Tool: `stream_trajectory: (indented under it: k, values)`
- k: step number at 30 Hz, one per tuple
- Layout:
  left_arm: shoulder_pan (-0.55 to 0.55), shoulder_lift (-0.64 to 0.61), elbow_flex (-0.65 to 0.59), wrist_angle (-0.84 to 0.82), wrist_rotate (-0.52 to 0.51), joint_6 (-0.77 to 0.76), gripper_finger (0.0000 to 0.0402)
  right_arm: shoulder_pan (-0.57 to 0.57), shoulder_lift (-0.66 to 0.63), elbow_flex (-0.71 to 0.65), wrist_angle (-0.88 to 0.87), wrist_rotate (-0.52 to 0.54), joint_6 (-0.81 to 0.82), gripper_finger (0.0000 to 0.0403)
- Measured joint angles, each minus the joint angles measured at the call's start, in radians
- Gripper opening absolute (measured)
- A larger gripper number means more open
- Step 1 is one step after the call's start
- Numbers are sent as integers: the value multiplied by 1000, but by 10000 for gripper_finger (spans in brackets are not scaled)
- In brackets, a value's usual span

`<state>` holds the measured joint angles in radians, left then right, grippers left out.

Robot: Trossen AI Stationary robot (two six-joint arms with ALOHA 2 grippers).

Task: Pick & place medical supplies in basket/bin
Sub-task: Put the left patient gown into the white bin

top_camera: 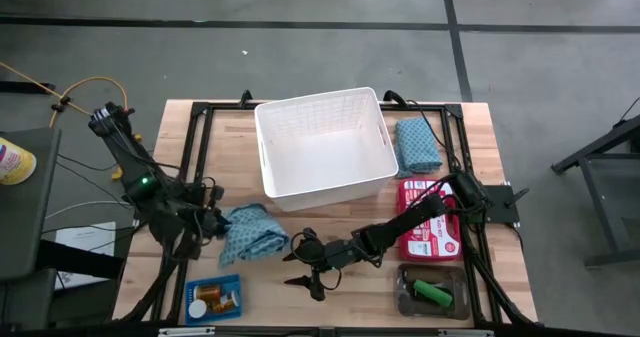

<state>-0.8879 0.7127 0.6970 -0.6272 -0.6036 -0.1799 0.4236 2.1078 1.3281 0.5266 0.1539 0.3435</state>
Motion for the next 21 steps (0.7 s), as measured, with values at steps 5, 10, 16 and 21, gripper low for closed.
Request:
stream_trajectory:
  k: [5, 10, 16, 21]
  values:
    - [0, -9, 67, 0, -29, 28, 12, 0, 0, 0, 0, 0, 0, 274]
    - [4, -9, 170, 1, -72, 93, 12, 0, 0, 0, 0, 0, 0, 274]
    - [51, -9, 279, -1, -92, 184, 12, 0, 0, 0, 0, 0, 0, 274]
    - [116, -9, 341, -1, -130, 250, 12, 0, 0, 0, 0, 0, 0, 274]
